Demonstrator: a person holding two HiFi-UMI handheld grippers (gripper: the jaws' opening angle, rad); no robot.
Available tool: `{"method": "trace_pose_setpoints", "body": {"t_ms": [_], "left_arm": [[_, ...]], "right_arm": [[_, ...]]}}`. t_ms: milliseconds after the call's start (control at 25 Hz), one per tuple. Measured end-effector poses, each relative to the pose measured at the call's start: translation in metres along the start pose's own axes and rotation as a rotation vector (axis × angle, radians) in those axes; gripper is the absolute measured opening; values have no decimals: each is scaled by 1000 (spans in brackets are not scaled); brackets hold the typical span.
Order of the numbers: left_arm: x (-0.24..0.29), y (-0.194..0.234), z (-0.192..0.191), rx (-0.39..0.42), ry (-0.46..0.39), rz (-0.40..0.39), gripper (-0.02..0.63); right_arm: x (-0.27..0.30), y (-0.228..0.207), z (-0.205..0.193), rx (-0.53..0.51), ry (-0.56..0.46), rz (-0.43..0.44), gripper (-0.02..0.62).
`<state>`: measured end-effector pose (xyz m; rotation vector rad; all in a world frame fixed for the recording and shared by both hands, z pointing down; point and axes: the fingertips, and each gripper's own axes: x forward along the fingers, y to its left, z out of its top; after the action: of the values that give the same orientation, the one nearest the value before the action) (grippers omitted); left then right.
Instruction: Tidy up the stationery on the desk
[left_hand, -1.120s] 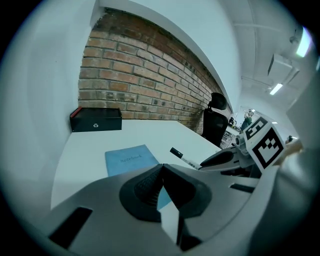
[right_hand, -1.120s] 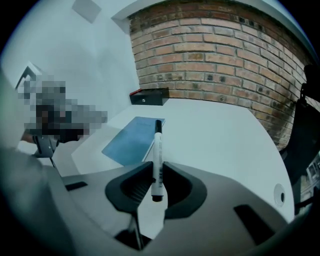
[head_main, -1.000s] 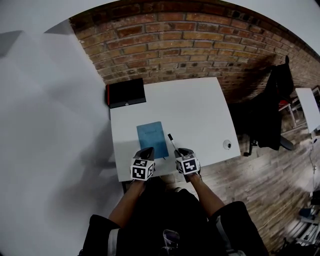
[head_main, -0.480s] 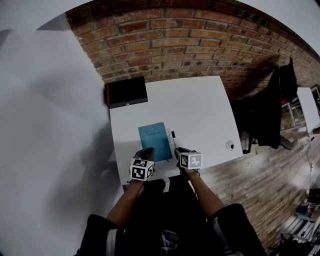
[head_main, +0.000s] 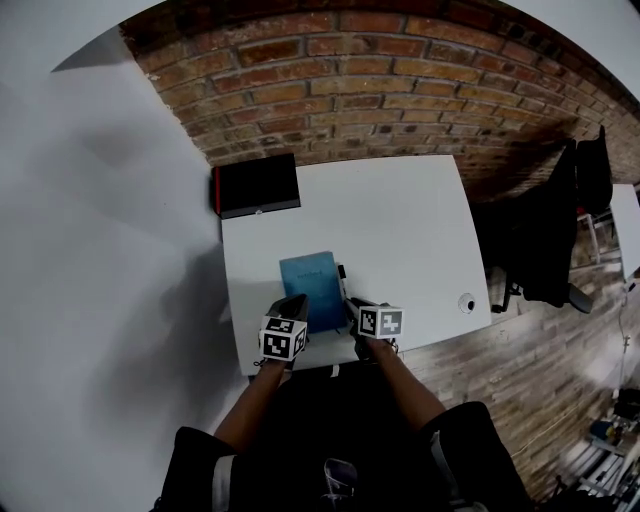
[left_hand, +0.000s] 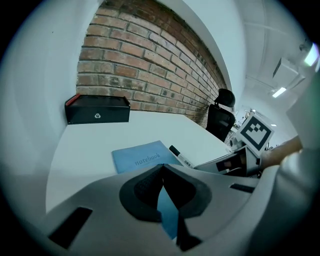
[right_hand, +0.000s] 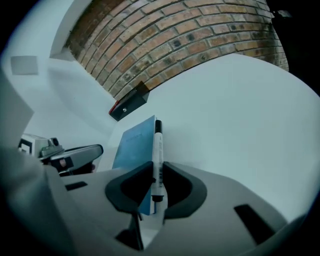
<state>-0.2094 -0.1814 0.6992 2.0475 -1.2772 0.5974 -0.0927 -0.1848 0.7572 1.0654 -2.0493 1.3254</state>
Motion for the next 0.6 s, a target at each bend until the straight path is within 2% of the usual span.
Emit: {"method": "trace_pose_setpoints", "body": {"t_ms": [160,600], "left_arm": [[6,0,-3,-7,14,-5,15],[11,5,0,-18,23,2,15]], "right_arm": [[7,1,-2,18,20,26,78],[14,3,-7,-33,104,66,78]]}}
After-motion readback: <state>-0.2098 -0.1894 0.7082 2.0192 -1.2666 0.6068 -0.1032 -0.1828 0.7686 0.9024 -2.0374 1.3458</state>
